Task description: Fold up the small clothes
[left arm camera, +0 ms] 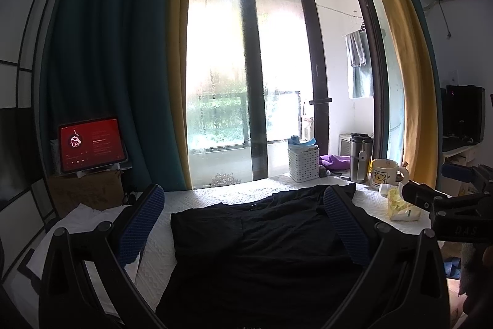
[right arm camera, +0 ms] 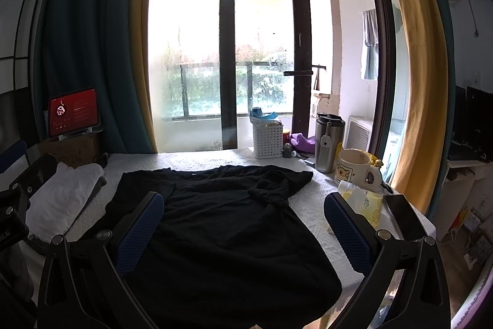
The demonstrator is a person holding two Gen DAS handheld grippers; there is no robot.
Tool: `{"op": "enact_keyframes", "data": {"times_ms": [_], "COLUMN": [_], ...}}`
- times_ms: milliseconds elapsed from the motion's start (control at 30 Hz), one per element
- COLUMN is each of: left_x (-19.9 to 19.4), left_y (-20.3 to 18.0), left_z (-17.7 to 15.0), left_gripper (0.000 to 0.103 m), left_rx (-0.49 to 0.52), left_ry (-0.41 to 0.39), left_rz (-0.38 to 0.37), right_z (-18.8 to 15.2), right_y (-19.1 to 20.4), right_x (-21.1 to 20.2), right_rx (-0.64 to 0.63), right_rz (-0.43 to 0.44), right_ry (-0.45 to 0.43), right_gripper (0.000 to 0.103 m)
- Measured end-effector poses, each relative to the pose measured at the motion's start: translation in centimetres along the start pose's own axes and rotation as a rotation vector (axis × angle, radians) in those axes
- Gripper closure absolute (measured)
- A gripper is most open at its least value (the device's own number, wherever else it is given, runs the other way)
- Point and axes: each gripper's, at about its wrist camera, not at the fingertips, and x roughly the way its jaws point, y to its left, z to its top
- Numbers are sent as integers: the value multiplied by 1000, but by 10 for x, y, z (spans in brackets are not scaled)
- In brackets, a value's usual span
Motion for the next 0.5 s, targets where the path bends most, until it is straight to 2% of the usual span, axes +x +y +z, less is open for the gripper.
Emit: {"op": "enact_keyframes", "data": {"times_ms": [500], "left_x": [-1], "left_y": [3], "left_z": [-1], "left_gripper": [1], "left_rx": [3], "left_ry": [-5], "left_rz": [5], "right_z": [0], "right_y": [0], "right_x": [1], "right_rx": [-1], "right_rz": [-1], "right_ry": [3], "right_gripper": [0]}}
